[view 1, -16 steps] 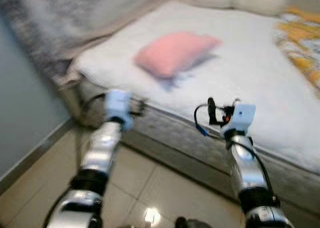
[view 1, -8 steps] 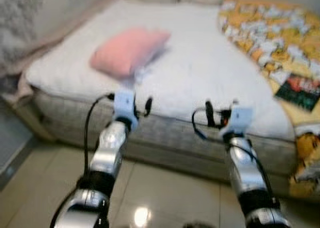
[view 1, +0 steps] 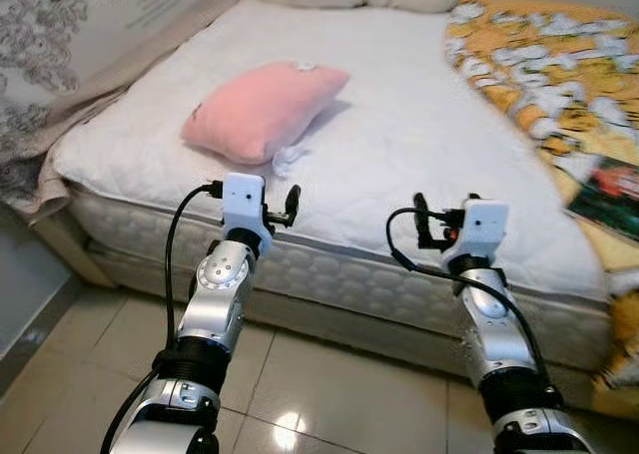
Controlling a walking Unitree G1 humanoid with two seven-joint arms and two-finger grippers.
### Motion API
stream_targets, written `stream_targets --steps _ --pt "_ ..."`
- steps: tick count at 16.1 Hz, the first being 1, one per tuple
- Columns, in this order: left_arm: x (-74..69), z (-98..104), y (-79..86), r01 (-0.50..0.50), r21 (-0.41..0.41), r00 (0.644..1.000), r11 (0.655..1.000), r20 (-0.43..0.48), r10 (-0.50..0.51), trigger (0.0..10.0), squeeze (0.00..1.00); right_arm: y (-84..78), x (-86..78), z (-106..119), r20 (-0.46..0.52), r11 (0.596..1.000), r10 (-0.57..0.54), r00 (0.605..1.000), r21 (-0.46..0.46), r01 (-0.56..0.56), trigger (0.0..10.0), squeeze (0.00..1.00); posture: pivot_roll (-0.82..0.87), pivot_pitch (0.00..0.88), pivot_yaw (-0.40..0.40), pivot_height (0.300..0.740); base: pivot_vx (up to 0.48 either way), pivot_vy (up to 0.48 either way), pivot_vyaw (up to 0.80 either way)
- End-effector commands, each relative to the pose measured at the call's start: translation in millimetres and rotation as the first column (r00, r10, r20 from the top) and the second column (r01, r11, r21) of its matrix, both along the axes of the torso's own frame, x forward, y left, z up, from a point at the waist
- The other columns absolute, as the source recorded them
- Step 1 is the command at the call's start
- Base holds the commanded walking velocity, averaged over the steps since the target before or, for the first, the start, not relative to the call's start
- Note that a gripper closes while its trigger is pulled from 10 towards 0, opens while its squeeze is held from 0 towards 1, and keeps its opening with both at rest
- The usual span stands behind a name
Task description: Clean up the room
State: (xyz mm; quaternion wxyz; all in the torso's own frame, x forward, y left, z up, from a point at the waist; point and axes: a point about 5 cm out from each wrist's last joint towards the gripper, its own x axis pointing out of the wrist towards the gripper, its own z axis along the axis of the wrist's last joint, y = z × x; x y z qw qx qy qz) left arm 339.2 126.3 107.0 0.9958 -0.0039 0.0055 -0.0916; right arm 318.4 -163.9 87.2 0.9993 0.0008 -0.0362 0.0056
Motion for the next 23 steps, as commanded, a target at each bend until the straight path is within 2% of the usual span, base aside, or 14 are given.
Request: stream_targets --steps 1,12,16,19,20,23 --pt "2.9 6 5.2 -0.029 -0.006 1.0 1.0 0.009 0.029 10.0 0.0 4.8 3.4 2 -0.004 1.0 0.01 1.0 0.012 -0.01 10.0 0.0 -0.02 0.01 0.037 0.74 0.465 0.0 0.0" --pt "2.6 11 5.0 -0.037 -0.028 0.999 0.999 0.032 0.038 10.0 0.0 6.6 4.1 0 -0.016 1.0 0.025 1.0 0.004 -0.025 10.0 0.0 -0.02 0.012 0.036 0.74 0.445 0.0 0.0" --pt "2.4 10 4.5 -0.03 -0.088 1.0 0.996 -0.001 0.03 10.0 0.0 9.5 4.4 -2 -0.029 0.999 0.046 0.999 0.005 -0.046 10.0 0.0 -0.02 0.013 0.036 0.74 0.096 0.427 0.0" --pt "1.3 11 -1.4 0.028 0.0 0.999 1.0 0.024 -0.028 10.0 0.0 10.1 4.1 -2 -0.032 0.998 0.055 0.998 0.004 -0.055 10.0 0.0 -0.02 0.013 0.035 0.74 0.0 0.464 0.0" --pt "1.0 11 -4.8 0.049 -0.01 0.999 0.999 0.02 -0.049 10.0 0.0 10.5 4.1 -2 -0.032 0.998 0.057 0.998 0.005 -0.056 10.0 0.0 -0.02 0.013 0.035 0.74 0.27 0.398 0.0" --pt "1.2 13 -5.5 0.047 0.04 0.998 0.998 0.037 -0.048 10.0 0.0 11.4 4.1 -3 -0.036 0.998 0.058 0.998 0.009 -0.058 10.0 0.0 -0.02 0.013 0.038 0.74 0.348 0.254 0.0"
